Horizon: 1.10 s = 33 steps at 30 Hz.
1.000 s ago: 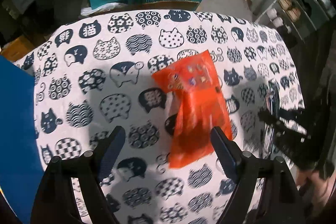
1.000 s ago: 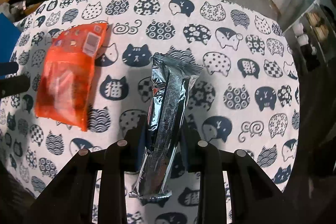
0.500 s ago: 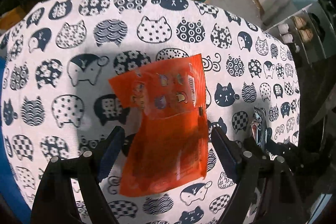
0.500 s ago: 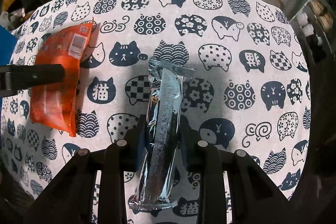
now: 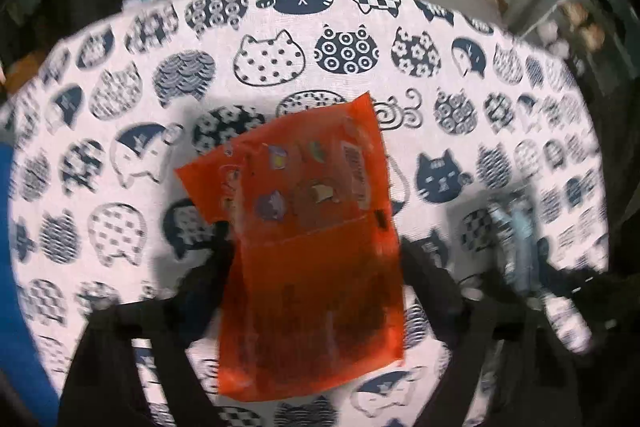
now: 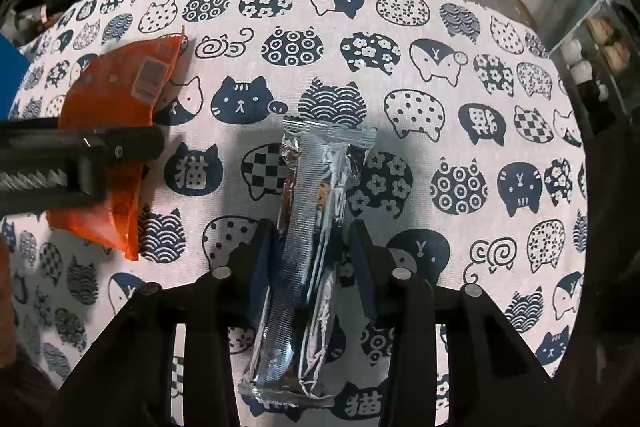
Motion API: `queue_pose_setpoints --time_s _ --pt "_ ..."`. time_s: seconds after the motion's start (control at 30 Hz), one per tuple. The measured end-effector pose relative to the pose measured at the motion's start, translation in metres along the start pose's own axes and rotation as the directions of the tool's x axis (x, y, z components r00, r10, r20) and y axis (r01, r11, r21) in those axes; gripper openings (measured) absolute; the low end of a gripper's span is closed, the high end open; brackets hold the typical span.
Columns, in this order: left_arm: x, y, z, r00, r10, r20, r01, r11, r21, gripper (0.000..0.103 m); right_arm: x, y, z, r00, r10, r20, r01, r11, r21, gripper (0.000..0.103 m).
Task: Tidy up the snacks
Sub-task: 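Grasp the red-orange bag with the left tool while the right tool grasps the silver packet, then carry both packets into the cardboard box and open both tools to release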
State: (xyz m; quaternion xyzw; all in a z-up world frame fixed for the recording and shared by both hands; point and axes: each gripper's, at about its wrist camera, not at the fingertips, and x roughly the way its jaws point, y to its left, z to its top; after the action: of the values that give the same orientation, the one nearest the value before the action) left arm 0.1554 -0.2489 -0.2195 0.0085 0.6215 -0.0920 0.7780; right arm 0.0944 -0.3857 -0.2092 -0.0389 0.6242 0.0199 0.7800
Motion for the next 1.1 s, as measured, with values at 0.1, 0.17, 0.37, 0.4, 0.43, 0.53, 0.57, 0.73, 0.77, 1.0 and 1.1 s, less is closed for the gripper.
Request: queue_pose_setpoints --time_s 0.1,0.17,0.37,0.4,0.43,0.53,0.57,0.73,0.77,1.0,1.1 --pt "-0.003 -0.004 -0.004 1.000 -0.002 0.018 0.001 0.999 0.044 0.056 0.002 0.009 -0.003 1.000 0.018 -0.004 -0.018 1.000 0.003 0.027" --pt "-0.006 -0.003 -0.006 1.000 -0.013 0.019 0.012 0.998 0.065 0.046 0.000 0.010 -0.003 0.999 0.046 -0.010 -0.046 0.999 0.017 0.027" --pt "-0.021 0.006 -0.010 1.000 -0.008 0.024 0.005 0.993 0.122 0.037 -0.012 0.009 0.004 0.997 0.081 -0.002 -0.081 0.997 0.007 0.027" --pt "-0.023 0.009 -0.011 1.000 -0.010 0.022 0.007 0.992 0.125 0.036 -0.014 0.011 0.006 0.997 0.083 0.000 -0.083 0.997 0.004 0.027" --pt "-0.025 0.012 -0.011 1.000 -0.012 0.022 0.009 0.992 0.126 0.036 -0.018 0.010 0.007 0.996 0.086 0.003 -0.086 0.996 0.001 0.027" --pt "-0.032 0.019 -0.018 1.000 -0.007 0.027 0.004 0.992 0.128 0.035 -0.026 0.012 0.011 0.996 0.094 0.012 -0.094 0.996 -0.006 0.027" --pt "-0.036 0.022 -0.020 0.999 -0.005 0.033 0.001 0.992 0.126 0.035 -0.028 0.013 0.012 0.995 0.098 0.016 -0.098 0.995 -0.007 0.027" --pt "-0.055 0.053 -0.034 0.998 0.011 0.058 -0.019 0.990 0.138 0.035 -0.037 0.025 0.016 0.994 0.109 0.028 -0.108 0.994 -0.026 0.026" --pt "-0.060 0.057 -0.036 0.998 0.013 0.067 -0.022 0.990 0.141 0.035 -0.039 0.028 0.017 0.993 0.110 0.032 -0.109 0.994 -0.030 0.026" --pt "-0.089 0.075 -0.043 0.989 0.050 0.139 -0.074 0.982 0.175 0.035 -0.068 0.067 0.012 0.990 0.125 0.069 -0.120 0.991 -0.065 0.026" --pt "-0.106 0.080 -0.050 0.983 0.061 0.175 -0.095 0.977 0.193 0.035 -0.080 0.073 0.017 0.986 0.136 0.094 -0.129 0.988 -0.085 0.026"
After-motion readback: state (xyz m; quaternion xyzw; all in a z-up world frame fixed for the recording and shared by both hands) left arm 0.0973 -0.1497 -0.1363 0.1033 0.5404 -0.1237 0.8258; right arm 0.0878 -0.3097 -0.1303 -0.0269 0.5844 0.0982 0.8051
